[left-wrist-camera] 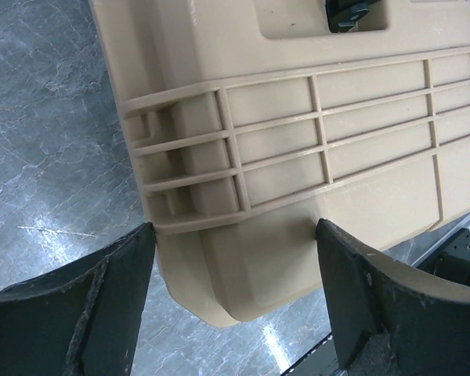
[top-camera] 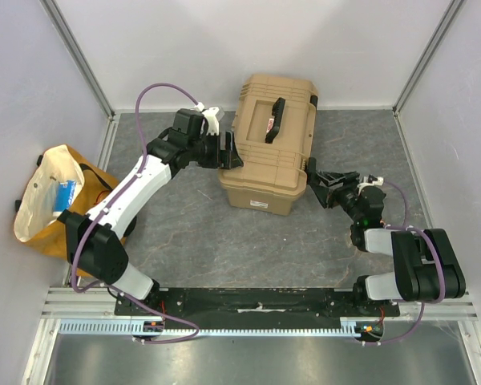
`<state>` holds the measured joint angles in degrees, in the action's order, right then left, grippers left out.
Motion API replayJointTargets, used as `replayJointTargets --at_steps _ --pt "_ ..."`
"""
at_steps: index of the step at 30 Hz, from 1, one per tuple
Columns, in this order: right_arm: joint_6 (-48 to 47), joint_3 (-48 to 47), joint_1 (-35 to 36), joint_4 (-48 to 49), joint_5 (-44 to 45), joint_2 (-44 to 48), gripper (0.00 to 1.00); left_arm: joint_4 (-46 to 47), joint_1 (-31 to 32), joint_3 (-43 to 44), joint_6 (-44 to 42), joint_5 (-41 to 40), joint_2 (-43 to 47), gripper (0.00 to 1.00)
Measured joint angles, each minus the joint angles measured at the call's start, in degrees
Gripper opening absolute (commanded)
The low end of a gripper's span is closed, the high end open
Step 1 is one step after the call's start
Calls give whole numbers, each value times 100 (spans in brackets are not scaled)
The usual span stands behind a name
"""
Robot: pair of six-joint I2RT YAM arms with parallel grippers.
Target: Pack the tool kit
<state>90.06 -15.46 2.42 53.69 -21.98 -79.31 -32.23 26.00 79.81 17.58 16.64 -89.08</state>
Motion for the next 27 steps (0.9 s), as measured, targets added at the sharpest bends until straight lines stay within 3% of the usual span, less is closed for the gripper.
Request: replayJointTargets --at_steps 8,17,27 --pt "-181 -227 70 -262 0 170 65 -50 0 50 61 -11 -39 82" --pt "-1244 -723 111 -1958 155 815 72 -50 0 55 98 -28 -44 81" --pt "-2465 -1432 376 -3703 761 1038 73 44 2 59 173 -66 -79 81"
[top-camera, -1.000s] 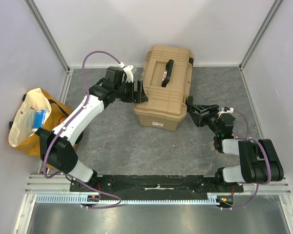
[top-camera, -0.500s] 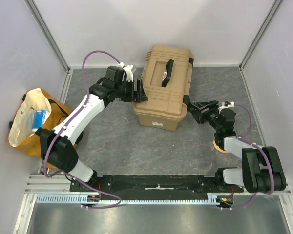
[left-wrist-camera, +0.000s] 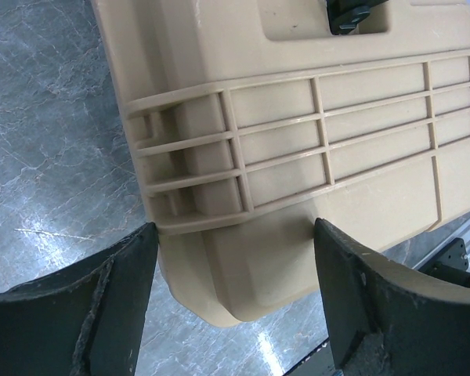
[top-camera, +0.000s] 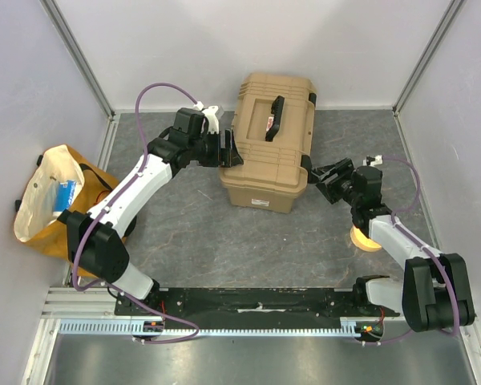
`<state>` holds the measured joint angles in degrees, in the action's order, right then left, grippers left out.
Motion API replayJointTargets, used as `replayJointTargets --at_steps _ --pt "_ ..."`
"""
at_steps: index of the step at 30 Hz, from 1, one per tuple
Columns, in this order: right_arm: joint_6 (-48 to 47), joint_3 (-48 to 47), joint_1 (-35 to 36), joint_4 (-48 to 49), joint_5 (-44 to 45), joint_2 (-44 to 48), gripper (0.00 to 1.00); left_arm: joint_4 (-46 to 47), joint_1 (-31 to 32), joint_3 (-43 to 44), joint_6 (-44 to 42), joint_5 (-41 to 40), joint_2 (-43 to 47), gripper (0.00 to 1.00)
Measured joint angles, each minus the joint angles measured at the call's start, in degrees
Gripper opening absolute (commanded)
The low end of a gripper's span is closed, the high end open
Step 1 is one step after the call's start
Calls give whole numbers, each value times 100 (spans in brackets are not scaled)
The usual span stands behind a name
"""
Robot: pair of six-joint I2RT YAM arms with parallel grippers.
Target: Pack the tool kit
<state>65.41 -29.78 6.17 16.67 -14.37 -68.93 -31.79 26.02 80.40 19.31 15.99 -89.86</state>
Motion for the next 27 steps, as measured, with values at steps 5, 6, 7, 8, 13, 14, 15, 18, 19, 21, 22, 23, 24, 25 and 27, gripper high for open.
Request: replayJointTargets --at_steps 5,6,7,8,13,14,15,18,19,21,22,23,24,25,27 --pt "-297 -63 85 -258 186 15 70 4 0 -4 9 -2 2 81" --pt "-356 -79 98 -273 214 20 70 7 0 -4 13 -4 2 81" --pt "-396 -90 111 -286 247 24 70 9 0 -7 13 -4 2 81" --pt "-442 -107 122 -306 280 26 69 9 0 -7 15 -4 2 80" --pt "-634 -240 179 -487 424 31 67 20 0 -17 17 -4 7 80" --pt "-708 -308 195 -614 479 48 66 22 0 -20 17 -4 9 80" --pt "-776 -374 210 -741 546 61 65 24 0 -22 17 -4 13 80" --pt "-1099 -754 271 -1458 852 94 59 28 0 -24 17 -4 22 80" --pt "-1248 -927 293 -1764 981 94 57 28 0 -24 17 -4 31 80" --pt "-1497 -1226 315 -2251 1215 87 52 28 0 -24 15 -4 42 80" --pt "-1635 -1421 328 -2518 1353 72 49 28 0 -24 15 -4 42 80" --pt "-1740 -1554 332 -2669 1453 48 48 28 0 -24 15 -4 42 80" --pt "-1853 -1722 334 -2865 1569 11 44 28 0 -24 15 -4 42 80" --pt "-1963 -1882 334 -3045 1694 -28 41 28 0 -24 15 -4 42 80" --pt "-2186 -2133 334 -3359 1950 -103 35 28 0 -24 15 -4 42 80"
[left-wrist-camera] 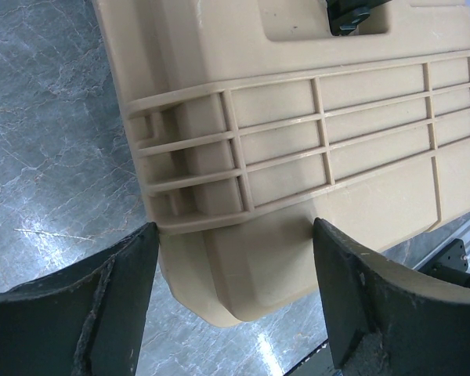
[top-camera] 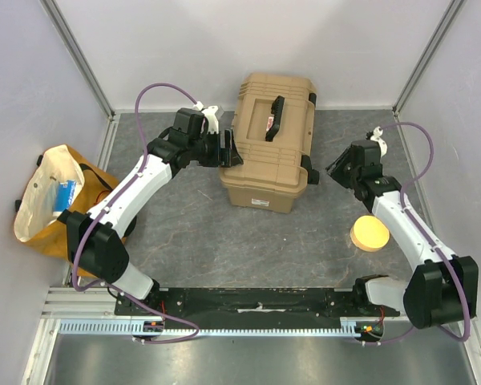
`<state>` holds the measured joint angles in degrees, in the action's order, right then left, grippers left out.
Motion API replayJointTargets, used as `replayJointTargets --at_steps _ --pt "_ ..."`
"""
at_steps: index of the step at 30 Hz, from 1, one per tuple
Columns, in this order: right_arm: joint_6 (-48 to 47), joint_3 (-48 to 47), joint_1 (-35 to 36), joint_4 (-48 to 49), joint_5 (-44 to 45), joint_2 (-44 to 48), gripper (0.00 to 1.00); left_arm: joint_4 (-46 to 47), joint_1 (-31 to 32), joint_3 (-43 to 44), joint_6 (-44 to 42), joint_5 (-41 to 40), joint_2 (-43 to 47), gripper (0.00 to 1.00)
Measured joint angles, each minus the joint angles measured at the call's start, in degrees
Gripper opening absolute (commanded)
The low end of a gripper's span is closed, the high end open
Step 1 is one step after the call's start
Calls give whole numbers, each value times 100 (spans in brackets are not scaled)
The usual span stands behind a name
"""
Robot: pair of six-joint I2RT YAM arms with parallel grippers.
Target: Pack the tool kit
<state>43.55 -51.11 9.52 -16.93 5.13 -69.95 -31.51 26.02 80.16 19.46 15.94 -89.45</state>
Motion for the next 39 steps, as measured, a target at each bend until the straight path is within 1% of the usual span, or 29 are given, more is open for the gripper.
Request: replayJointTargets --at_steps 6,11,19,24,30,34,39 --pt "-625 -422 7 -669 433 -358 11 31 0 -44 0 0 -13 80" --pt "-1064 -658 221 -946 800 -905 1 118 0 -129 2 7 20 80" --pt "-1537 -833 774 -931 890 -1495 0 170 -2 -197 0 42 31 79" --pt "-2028 -861 743 -723 623 -1604 0 184 -2 -203 -4 74 28 79" --pt "-2555 -861 636 -503 -44 -1794 0 238 -20 -240 -35 173 17 77" --pt "-2544 -813 627 -313 -337 -1939 0 304 -31 -271 -57 256 9 76" --pt "-2175 -660 723 201 -592 -2022 0 501 -39 -376 -66 374 9 75"
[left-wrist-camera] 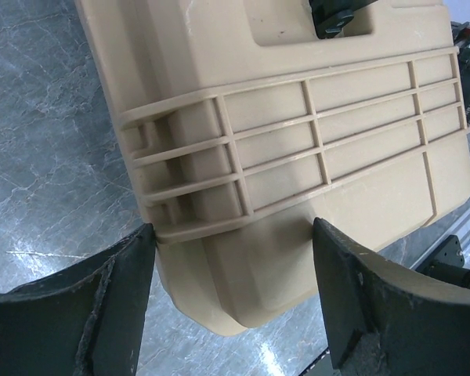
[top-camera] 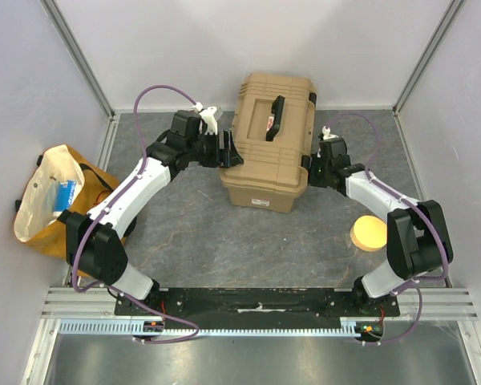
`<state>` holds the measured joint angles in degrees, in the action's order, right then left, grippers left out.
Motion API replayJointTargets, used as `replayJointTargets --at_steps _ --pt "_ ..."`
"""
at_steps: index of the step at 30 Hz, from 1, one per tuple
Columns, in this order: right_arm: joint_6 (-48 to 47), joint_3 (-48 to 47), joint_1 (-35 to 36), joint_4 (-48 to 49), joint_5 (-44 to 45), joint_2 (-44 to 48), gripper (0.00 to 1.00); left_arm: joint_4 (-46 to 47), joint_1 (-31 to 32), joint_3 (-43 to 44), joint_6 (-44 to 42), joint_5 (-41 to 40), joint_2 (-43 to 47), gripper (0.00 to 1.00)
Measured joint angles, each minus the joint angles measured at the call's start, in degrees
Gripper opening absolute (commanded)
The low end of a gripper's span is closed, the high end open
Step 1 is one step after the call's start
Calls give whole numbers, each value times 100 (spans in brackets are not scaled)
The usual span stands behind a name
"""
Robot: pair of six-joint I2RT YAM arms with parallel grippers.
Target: Pack the tool kit
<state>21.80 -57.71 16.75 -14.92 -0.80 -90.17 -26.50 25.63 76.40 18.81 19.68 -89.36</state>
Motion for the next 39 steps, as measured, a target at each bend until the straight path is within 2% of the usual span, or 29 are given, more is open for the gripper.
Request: replayJointTargets --at_steps 9,13,21,27,30,34,39 --pt "490 437 50 608 365 227 1 201 -22 -87 13 13 20 75" --pt "772 446 208 426 1038 367 9 197 2 -68 76 -210 125 80" --pt "1204 481 2 -247 1906 1707 41 -39 236 -59 76 -1279 509 88" --pt "1305 481 -323 -1095 2621 2876 75 -573 162 -262 55 -2472 1416 89" --pt "1349 481 -341 -1480 2874 3445 97 -623 129 -525 39 -2863 2146 89" --pt "1364 466 -343 -1882 3200 4304 98 -619 129 -986 -28 -3220 3362 89" --pt "1443 105 -343 -2496 3689 4913 98 -691 129 -1591 -37 -3834 4548 89"
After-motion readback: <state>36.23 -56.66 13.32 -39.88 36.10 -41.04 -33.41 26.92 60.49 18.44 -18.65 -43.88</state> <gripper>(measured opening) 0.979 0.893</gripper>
